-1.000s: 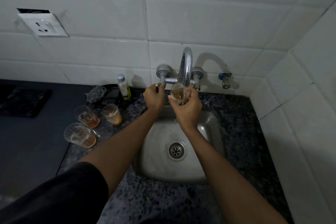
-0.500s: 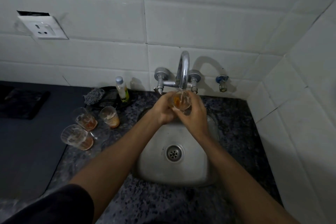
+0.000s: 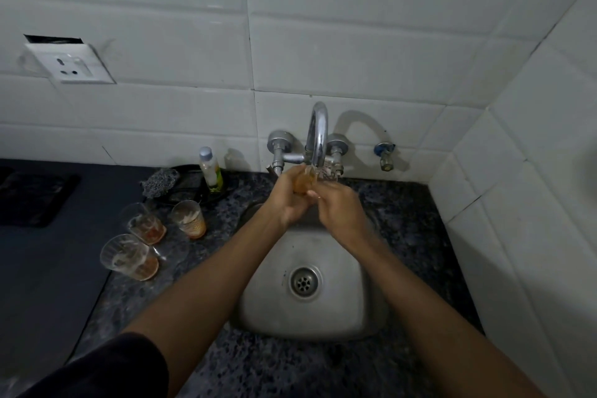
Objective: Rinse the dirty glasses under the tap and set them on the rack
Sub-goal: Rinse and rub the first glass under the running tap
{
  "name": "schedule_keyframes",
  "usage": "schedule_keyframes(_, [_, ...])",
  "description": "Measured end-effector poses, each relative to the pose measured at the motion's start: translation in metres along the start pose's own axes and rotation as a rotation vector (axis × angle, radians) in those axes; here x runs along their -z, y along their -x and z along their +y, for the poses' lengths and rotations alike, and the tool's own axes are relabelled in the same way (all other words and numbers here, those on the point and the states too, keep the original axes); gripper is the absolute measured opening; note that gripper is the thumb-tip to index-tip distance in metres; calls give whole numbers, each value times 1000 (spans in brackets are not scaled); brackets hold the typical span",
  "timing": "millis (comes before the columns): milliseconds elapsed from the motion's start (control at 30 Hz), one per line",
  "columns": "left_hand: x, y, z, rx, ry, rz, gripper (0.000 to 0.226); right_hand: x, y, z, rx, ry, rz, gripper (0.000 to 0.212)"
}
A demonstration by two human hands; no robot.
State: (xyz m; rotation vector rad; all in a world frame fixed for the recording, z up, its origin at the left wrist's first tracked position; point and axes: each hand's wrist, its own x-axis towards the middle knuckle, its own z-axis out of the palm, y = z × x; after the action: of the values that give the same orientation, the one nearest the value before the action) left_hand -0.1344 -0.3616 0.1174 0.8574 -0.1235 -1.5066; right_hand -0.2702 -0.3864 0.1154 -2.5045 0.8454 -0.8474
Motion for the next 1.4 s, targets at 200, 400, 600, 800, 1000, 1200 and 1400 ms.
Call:
schedule_keyframes(200, [6, -1, 11, 102, -104, 68, 39, 19, -6, 25, 262, 196, -126, 42])
schedule_keyframes(400, [1, -6, 8, 62, -35, 6, 42, -3, -7, -9, 21, -27, 76, 22])
schedule_keyframes(600, [3, -6, 18, 112, -155, 76, 32, 18, -6, 17, 220, 120, -126, 48])
schedule_keyframes(800, [3, -10, 5, 128, 1, -44, 28, -3, -9, -3, -45, 107, -109, 29])
schedule_keyframes(1000, [12, -10, 6, 174, 24, -28, 31, 11, -5, 5, 74, 83, -113, 28])
schedule_keyframes(1200, [16, -10, 4, 177, 24, -54, 25, 1, -4, -5, 19, -11, -47, 17])
schedule_keyframes(1400, [12, -10, 9, 266, 21, -40, 20, -2, -1, 2, -26, -9, -120, 15])
